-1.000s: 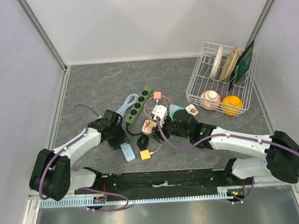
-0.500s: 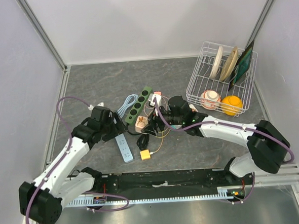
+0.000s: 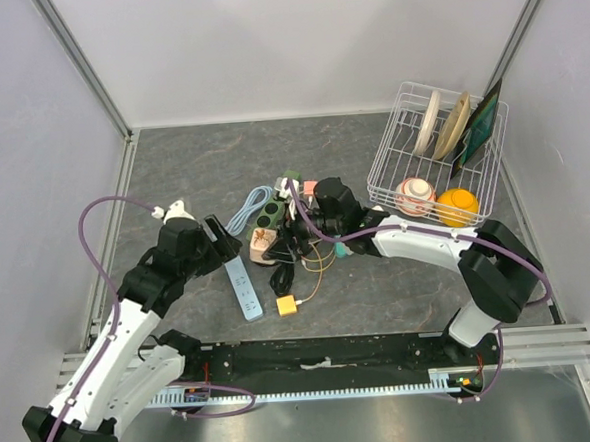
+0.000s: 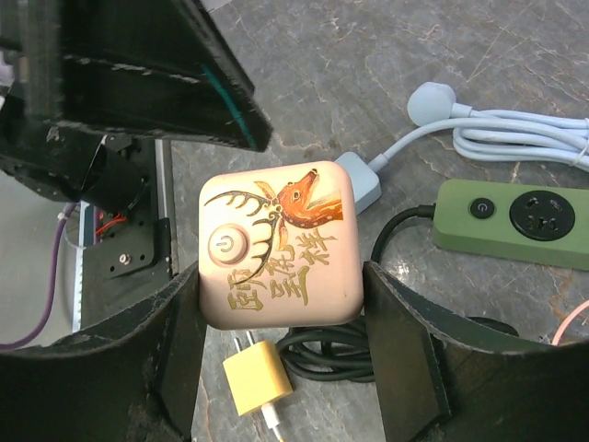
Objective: Insert the plug
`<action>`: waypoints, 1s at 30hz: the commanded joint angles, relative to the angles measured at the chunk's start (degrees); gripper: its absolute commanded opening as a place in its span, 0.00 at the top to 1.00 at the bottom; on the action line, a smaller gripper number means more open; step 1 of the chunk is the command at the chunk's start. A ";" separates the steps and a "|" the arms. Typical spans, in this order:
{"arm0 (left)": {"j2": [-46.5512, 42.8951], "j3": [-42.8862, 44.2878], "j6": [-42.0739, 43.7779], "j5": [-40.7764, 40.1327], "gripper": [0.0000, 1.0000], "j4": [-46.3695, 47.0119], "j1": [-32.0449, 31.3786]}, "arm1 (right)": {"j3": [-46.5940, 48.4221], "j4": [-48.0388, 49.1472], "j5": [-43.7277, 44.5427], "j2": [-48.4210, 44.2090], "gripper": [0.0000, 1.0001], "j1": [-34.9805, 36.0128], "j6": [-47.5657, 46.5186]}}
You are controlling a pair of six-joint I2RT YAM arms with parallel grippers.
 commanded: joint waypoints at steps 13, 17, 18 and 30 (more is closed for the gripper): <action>-10.70 -11.01 18.37 18.06 0.09 27.08 -0.25 | 2.99 -8.07 28.85 -5.80 1.00 2.17 27.42; -10.00 -9.70 23.12 20.89 0.08 29.10 -1.65 | 4.75 -13.79 31.66 -10.55 1.00 2.26 29.62; -10.17 -9.61 24.44 21.15 0.08 29.72 -2.01 | 5.01 -13.98 31.93 -11.25 1.00 2.17 30.58; -5.34 -6.62 48.00 17.03 0.08 38.33 -18.52 | 3.70 -16.61 31.84 -18.20 1.00 2.96 36.92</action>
